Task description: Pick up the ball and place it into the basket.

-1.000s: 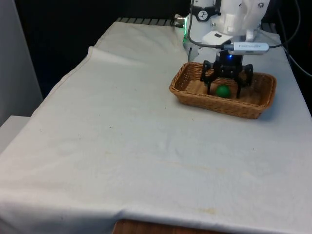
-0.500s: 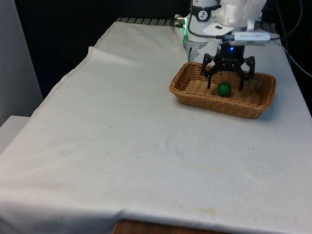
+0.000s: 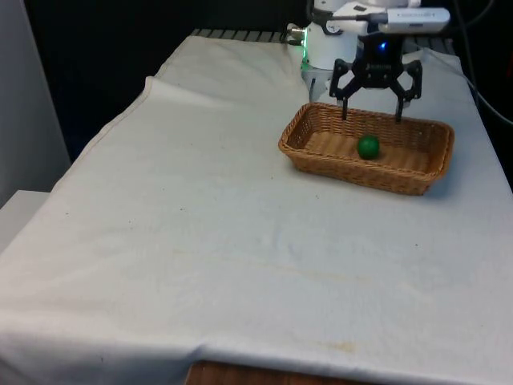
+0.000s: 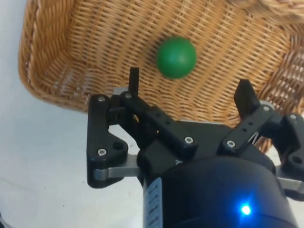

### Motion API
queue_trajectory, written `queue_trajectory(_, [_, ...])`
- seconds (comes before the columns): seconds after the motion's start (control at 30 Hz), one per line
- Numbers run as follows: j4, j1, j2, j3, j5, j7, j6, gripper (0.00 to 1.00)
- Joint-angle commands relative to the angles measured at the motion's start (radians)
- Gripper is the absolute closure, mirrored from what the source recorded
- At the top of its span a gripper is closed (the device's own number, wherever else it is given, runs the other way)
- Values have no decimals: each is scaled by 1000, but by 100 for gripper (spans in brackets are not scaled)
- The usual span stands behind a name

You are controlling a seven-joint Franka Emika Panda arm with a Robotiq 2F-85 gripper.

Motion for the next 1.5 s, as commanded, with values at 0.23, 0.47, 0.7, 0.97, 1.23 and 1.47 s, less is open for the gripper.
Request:
queue_trajectory(0.23, [-1, -5, -76, -25, -32, -47, -52, 0])
queue_trajectory(0.47, [7, -9, -123, -45, -28, -105, -89, 0])
queue_trajectory(0.7, [55, -13, -139, -78, -17, -162, -142, 0])
queue_trajectory(0.97, [145, -18, -130, -117, -14, -203, -223, 0])
queue_trajectory(1.23, [217, -23, -130, -145, -21, -218, -302, 0])
queue_trajectory(1.47, [269, -27, -133, -169, -28, -209, -371, 0])
